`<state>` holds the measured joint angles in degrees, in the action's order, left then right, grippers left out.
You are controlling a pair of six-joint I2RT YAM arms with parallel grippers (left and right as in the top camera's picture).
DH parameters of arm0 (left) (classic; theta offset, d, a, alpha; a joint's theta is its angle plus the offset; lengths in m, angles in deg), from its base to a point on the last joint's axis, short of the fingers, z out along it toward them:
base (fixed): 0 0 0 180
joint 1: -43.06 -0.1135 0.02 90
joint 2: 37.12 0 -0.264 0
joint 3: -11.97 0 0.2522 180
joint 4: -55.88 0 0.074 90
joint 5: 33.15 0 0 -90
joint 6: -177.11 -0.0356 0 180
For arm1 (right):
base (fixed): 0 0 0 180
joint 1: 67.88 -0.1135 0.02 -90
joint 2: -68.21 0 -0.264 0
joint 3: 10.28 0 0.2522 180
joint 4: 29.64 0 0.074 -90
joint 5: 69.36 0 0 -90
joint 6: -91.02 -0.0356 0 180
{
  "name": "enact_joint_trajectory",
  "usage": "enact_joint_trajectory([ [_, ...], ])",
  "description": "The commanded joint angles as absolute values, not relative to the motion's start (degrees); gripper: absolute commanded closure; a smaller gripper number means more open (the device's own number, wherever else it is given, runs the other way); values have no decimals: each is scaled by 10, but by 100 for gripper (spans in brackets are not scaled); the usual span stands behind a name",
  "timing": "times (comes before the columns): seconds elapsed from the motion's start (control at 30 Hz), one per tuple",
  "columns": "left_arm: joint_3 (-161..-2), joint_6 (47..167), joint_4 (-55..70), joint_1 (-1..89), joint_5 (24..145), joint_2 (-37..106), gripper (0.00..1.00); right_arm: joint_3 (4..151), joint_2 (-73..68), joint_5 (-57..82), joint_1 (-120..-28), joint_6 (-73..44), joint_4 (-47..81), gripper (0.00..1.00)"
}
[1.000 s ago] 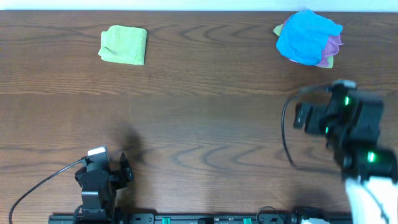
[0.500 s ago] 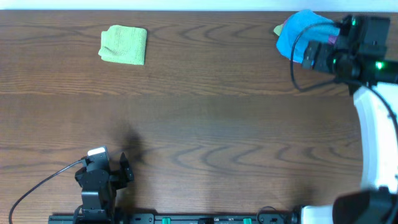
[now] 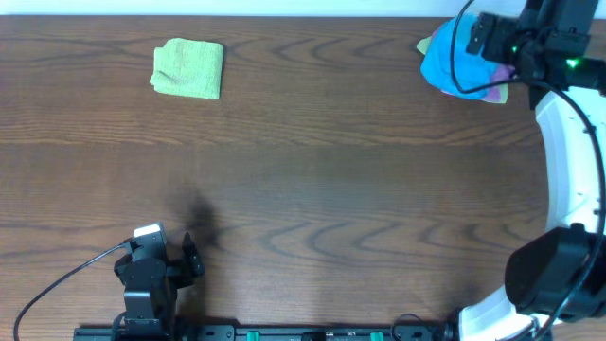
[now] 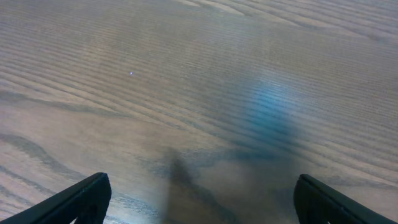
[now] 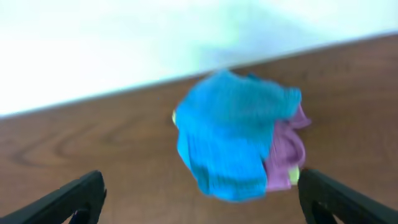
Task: Fold the cloth
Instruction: 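Reach the right gripper to the cloth pile and grasp the blue cloth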
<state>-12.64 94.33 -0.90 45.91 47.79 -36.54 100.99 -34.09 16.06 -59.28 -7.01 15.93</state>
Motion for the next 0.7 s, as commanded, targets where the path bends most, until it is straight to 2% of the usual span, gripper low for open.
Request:
enact_joint_trajectory([
  [0.0, -115, 939, -15, 461, 473, -369, 5, 1022, -380, 145, -589, -77, 142, 5],
  [0.67, -115, 939, -15, 461, 473, -369, 5, 1023, -573, 140, -591, -67, -23, 12],
])
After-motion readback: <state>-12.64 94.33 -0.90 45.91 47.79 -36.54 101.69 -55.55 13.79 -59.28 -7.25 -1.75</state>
